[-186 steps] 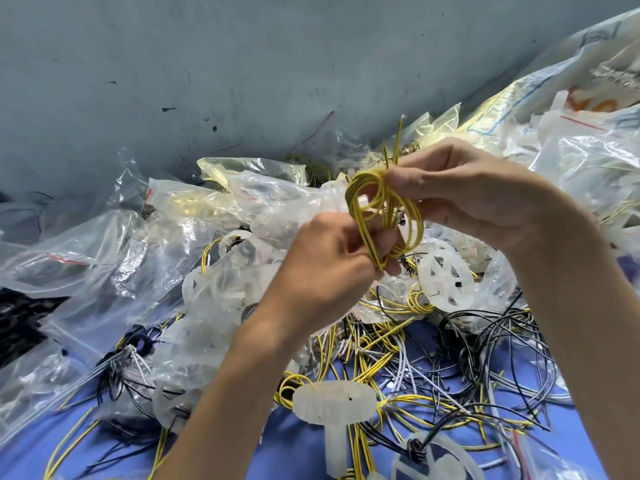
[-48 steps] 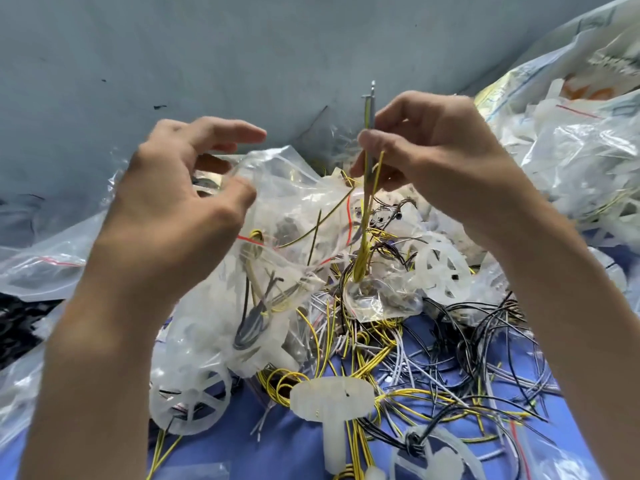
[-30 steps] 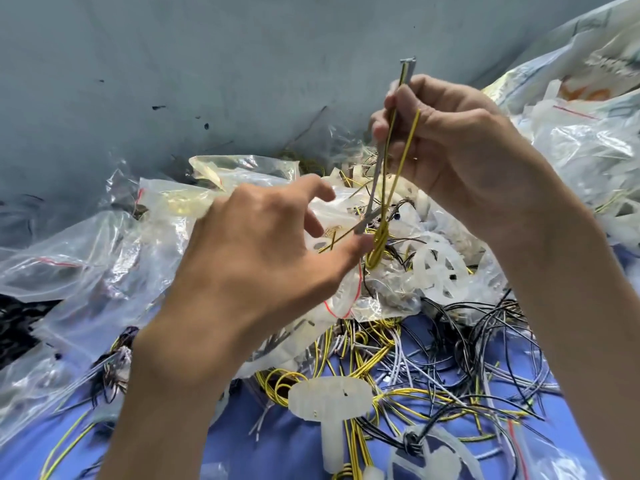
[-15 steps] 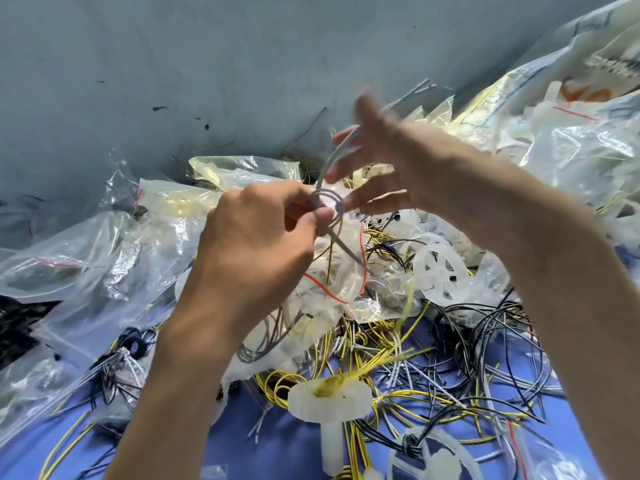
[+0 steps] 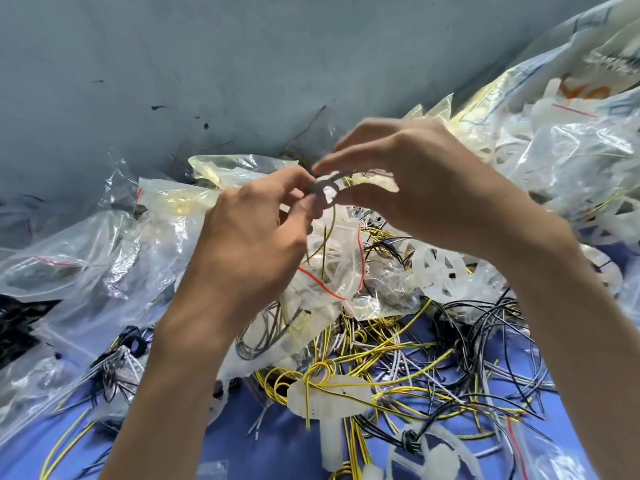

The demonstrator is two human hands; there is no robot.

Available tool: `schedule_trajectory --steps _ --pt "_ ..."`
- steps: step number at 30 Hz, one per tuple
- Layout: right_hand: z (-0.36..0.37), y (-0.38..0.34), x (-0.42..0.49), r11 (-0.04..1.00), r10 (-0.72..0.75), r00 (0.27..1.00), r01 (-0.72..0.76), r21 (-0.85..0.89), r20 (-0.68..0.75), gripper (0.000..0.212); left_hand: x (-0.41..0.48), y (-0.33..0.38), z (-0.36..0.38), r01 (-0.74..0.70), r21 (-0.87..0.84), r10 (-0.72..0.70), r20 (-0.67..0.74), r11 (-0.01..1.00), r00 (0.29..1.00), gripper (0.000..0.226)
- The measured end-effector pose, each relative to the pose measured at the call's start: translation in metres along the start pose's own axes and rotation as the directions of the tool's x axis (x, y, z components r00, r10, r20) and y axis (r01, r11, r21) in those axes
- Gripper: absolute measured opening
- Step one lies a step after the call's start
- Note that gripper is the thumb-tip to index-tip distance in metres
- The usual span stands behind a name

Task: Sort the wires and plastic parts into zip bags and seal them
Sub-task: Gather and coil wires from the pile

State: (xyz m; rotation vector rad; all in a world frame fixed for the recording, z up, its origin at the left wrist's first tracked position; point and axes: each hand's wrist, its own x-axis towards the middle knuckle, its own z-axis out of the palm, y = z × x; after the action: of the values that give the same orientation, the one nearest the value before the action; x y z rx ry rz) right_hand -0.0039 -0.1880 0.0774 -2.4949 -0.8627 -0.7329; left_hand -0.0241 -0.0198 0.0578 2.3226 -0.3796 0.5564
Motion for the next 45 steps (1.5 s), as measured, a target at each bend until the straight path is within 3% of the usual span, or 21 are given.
schedule_trajectory --steps 2,5,8,16,23,25,32,38,41,45 --pt "0.003 0.004 0.000 0.999 0.043 0.999 -0.043 0.015 0.024 0.018 0.000 -0.002 0.000 -0.001 -0.035 0.001 0.014 0.999 1.000 0.009" --pt "0.002 0.007 -0.001 0.976 0.107 0.994 -0.098 0.193 -0.036 0.010 0.001 -0.004 -0.002 0.045 -0.094 -0.041 0.038 0.995 0.998 0.004" --pt "-0.003 0.011 -0.002 0.949 0.157 0.986 -0.137 0.283 -0.052 0.007 0.001 -0.006 -0.002 0.064 -0.153 -0.059 0.040 0.986 0.997 0.018" --pt "-0.005 0.014 -0.002 0.964 0.244 0.953 -0.218 0.153 -0.180 0.013 0.000 -0.010 -0.008 0.080 -0.068 -0.075 0.070 0.994 0.995 0.021" --pt "0.004 0.007 0.001 0.964 0.257 0.913 -0.217 0.155 -0.317 0.011 0.001 -0.010 -0.009 0.050 -0.148 -0.043 0.047 0.988 0.998 0.006" --pt "0.006 0.005 0.002 0.962 0.259 0.911 -0.212 0.173 -0.321 0.015 0.001 -0.008 -0.010 0.038 -0.174 -0.026 0.068 0.984 0.997 0.011" --pt "0.006 -0.005 0.002 0.890 0.251 0.960 -0.180 0.419 -0.122 0.019 0.001 0.003 -0.006 -0.037 -0.374 0.024 -0.040 0.927 0.999 0.021" --pt "-0.004 -0.005 -0.002 0.854 0.096 0.989 -0.140 0.502 0.112 0.025 0.000 0.006 -0.008 -0.045 -0.369 0.030 -0.044 0.928 0.999 0.020" --pt "-0.002 -0.006 -0.004 0.825 0.085 0.991 -0.129 0.550 0.104 0.034 0.000 0.005 -0.009 -0.045 -0.329 0.037 -0.033 0.943 0.999 0.019" --pt "0.001 -0.008 -0.002 0.813 0.103 0.994 -0.109 0.572 0.043 0.030 0.001 0.003 -0.006 0.007 -0.286 -0.029 -0.073 0.958 0.997 0.030"
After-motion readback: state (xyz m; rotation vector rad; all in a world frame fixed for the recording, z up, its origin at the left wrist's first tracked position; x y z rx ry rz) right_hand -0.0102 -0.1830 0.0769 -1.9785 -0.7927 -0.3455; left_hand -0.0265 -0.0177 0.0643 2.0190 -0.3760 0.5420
